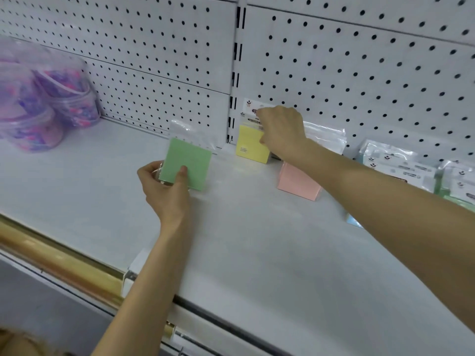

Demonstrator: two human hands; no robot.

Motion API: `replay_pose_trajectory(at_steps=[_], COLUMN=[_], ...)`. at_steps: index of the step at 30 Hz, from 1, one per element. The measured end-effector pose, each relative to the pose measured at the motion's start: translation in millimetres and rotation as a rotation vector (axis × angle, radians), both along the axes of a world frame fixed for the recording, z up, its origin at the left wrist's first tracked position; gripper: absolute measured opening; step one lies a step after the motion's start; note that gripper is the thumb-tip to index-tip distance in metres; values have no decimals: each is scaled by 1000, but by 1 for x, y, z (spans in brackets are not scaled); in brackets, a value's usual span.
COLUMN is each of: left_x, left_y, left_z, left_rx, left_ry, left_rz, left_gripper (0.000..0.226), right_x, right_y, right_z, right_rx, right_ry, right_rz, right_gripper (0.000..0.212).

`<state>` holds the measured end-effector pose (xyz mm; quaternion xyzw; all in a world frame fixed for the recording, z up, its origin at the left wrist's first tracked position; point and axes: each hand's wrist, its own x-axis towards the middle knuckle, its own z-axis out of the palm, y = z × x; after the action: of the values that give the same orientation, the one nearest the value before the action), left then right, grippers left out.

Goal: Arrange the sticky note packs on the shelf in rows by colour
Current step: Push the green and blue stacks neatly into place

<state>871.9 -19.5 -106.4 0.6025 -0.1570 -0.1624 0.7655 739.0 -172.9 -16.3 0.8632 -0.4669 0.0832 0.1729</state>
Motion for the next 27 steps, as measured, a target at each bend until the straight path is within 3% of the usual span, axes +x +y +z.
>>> replay_pose_trajectory(at_steps=[2,8,11,14,16,19,21,24,27], left_x=[0,2,2,5,3,-14,-33,-67,-105], left_y=[0,-1,-1,-2,-3,-1,1,4,6], left_z=[0,-3,-3,-2,2,13,18,18,13], left_rx=[-1,13,17,5,-56,-133,-143,-140,-139], left_ry=[-2,-39,-31,22,140,332,342,284,220], left_rz=[-2,-5,-13,-64,-143,-317,-428,-585,-733], left_gripper=[36,36,35,31,26,17,17,18,17], right_x=[0,-6,-11,-21,-32,-54,-69,-92,-123], right_y=[-3,-11,-9,4,18,45,61,80,96], right_z=[-1,-8,-5,5,10,13,9,0,-3], right_rx=[-17,-131,-157,-137,-2,480,700,806,920], right_ry=[17,19,-45,-177,-299,-490,-577,-720,-1008], right_rz=[-2,-11,8,67,135,150,100,52,-3], right_gripper=[25,54,70,72,69,51,36,28,13])
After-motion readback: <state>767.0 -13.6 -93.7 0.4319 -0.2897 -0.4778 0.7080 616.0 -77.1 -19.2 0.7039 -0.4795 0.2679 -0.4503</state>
